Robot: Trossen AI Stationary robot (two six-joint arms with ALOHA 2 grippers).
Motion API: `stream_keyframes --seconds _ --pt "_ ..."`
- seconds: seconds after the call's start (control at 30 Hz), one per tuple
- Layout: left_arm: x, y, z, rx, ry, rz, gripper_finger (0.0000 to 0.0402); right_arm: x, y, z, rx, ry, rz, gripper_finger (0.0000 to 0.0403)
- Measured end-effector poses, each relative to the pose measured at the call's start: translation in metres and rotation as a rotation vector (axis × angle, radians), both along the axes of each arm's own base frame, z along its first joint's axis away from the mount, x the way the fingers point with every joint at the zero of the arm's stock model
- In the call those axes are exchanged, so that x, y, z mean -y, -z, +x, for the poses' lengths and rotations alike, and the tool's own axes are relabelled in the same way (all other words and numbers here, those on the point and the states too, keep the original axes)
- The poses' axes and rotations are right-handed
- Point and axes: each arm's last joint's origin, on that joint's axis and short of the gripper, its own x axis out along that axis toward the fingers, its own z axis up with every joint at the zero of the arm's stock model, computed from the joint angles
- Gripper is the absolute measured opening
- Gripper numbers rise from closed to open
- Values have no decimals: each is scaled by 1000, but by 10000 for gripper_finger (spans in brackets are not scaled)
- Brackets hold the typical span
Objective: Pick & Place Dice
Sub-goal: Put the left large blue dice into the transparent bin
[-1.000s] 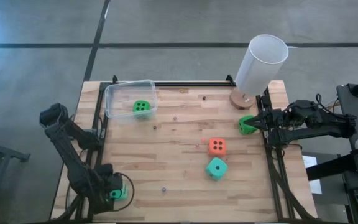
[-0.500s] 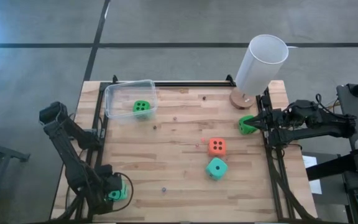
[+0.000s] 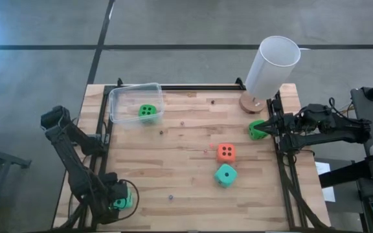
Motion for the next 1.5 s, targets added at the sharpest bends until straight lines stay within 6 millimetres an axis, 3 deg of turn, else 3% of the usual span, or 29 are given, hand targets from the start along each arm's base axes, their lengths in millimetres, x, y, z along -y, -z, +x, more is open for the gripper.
stream_keyframes --seconds 0.37,0.8,1.5 --pt "-3 1 -1 -21 -129 16 400 0 0 0 0 1 1 8" --pt "-10 17 -5 -26 -72 77 400 0 0 0 0 1 1 8" --pt "-7 22 -4 -7 -78 42 400 0 0 0 0 1 -1 8"
